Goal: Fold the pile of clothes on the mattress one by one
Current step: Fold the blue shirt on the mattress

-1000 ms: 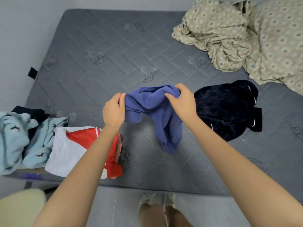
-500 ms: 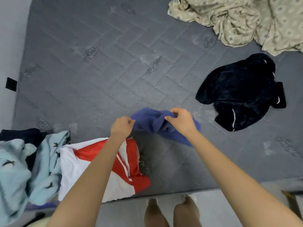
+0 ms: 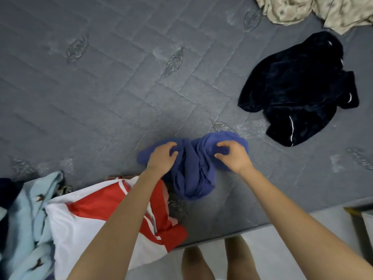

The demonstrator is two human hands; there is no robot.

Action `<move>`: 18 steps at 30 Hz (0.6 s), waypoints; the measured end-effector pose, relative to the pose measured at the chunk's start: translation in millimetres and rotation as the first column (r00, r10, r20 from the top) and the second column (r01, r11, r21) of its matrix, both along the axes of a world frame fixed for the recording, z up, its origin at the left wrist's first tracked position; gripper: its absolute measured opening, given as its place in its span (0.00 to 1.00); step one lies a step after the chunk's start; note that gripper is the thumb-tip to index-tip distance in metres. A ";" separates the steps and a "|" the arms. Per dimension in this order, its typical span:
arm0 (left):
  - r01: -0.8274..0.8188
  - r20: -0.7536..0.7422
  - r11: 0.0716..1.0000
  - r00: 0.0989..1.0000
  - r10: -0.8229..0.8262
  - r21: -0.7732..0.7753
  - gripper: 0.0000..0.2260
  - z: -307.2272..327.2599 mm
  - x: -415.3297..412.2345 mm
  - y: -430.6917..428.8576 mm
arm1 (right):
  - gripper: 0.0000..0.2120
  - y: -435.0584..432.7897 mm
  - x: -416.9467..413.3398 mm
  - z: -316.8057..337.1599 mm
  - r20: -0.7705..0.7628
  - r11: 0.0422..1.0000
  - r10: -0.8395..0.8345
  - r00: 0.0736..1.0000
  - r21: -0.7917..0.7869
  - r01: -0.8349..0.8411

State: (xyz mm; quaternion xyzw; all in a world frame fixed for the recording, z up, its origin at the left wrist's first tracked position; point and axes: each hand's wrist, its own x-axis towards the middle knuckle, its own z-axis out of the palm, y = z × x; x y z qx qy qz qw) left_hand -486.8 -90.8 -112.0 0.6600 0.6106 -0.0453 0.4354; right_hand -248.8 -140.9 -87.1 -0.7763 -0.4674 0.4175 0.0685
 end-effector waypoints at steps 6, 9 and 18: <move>0.105 -0.008 0.987 0.994 -0.105 0.121 0.19 -35.3 58.3 -16.5 | 0.37 -6.2 50.7 -48.0 0.135 0.996 -0.047 0.990 -0.075 0.057; 0.091 0.015 0.988 0.995 -0.094 0.128 0.21 -52.8 85.7 -21.6 | 0.46 -11.3 68.5 -70.3 0.097 0.978 -0.161 0.982 -0.120 0.172; 0.039 0.132 0.988 0.990 -0.059 0.149 0.24 -67.9 142.6 -11.9 | 0.20 6.3 80.5 -91.7 -0.059 0.943 -0.331 0.942 0.013 0.332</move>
